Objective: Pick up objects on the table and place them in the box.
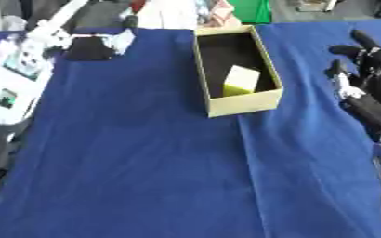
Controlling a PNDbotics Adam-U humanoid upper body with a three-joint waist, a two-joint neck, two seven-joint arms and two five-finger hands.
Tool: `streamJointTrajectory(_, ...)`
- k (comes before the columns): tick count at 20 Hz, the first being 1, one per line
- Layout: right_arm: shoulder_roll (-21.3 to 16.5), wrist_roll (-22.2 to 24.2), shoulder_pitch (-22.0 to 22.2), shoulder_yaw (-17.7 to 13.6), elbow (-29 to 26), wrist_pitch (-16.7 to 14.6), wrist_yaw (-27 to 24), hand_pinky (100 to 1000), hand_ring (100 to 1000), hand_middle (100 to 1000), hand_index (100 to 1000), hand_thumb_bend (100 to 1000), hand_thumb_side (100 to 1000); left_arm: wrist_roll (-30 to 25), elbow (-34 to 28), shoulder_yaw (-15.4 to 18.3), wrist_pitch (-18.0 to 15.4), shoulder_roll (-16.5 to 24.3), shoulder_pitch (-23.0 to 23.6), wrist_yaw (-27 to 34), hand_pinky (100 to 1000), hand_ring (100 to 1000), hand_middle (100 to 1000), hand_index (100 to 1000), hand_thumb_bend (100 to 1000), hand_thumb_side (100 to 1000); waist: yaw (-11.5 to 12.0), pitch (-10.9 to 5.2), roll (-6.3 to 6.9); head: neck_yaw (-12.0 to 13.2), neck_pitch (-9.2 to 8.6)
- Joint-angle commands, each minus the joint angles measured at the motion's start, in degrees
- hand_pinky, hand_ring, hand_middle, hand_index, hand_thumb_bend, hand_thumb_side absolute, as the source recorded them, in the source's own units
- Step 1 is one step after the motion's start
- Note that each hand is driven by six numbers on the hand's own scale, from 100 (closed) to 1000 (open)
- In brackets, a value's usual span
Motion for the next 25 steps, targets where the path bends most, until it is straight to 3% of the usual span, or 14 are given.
streamJointTrajectory(1, -1.4, -0.6, -0.2, -0.8, -1.3, 0.0, 0.4, 775, 1000, 767, 993, 100, 281, 1.0, -5.9, 2.9, 1.9, 2.2, 3.0, 1.6, 874, 1000, 911, 993, 100, 261, 0.3, -1.09, -0.20, -0.5, -0.06)
streamJointTrajectory(4, -1.4, -0.9, 0.1, -1.0, -1.3, -0.1, 0.5, 775, 1000, 767, 993, 100, 280, 1.0, -7.5, 4.3, 2.1, 2.2, 7.4, 1.0, 874, 1000, 915, 998, 100, 277, 0.7, -1.07, -0.43, -0.5, -0.06)
streamJointTrajectory(7, -1.4, -1.3, 0.3, -1.4, -1.2, 0.0, 0.6, 775, 1000, 767, 992, 100, 279, 0.7, -8.1, 5.5, 1.6, 1.6, 11.3, 1.0, 869, 1000, 911, 1000, 100, 405, 1.1, -1.00, -0.58, -0.5, 0.15)
streamJointTrajectory(13, -1.2, -1.5, 0.4, -1.5, -1.2, 0.0, 0.6, 776, 1000, 766, 988, 100, 275, -0.1, -8.0, 8.0, -0.4, -0.4, 17.6, 0.2, 862, 1000, 895, 991, 100, 446, 1.5, -0.65, -0.60, -0.7, 0.38)
streamJointTrajectory(17, -1.0, -1.6, 0.6, -1.6, -1.1, 0.1, 0.7, 776, 1000, 766, 987, 100, 273, -0.9, -6.4, 9.9, -1.9, -3.1, 20.6, -3.6, 855, 1000, 889, 984, 242, 464, 1.6, -0.47, -0.74, -1.1, 0.43)
streamJointTrajectory(25, -0.9, -1.8, 0.7, -1.7, -1.1, 0.1, 0.7, 776, 1000, 765, 985, 100, 273, 2.4, -4.3, 12.1, -2.9, -6.9, 24.2, -5.6, 840, 1000, 875, 979, 329, 493, 1.9, -0.47, -0.80, -1.4, 0.59)
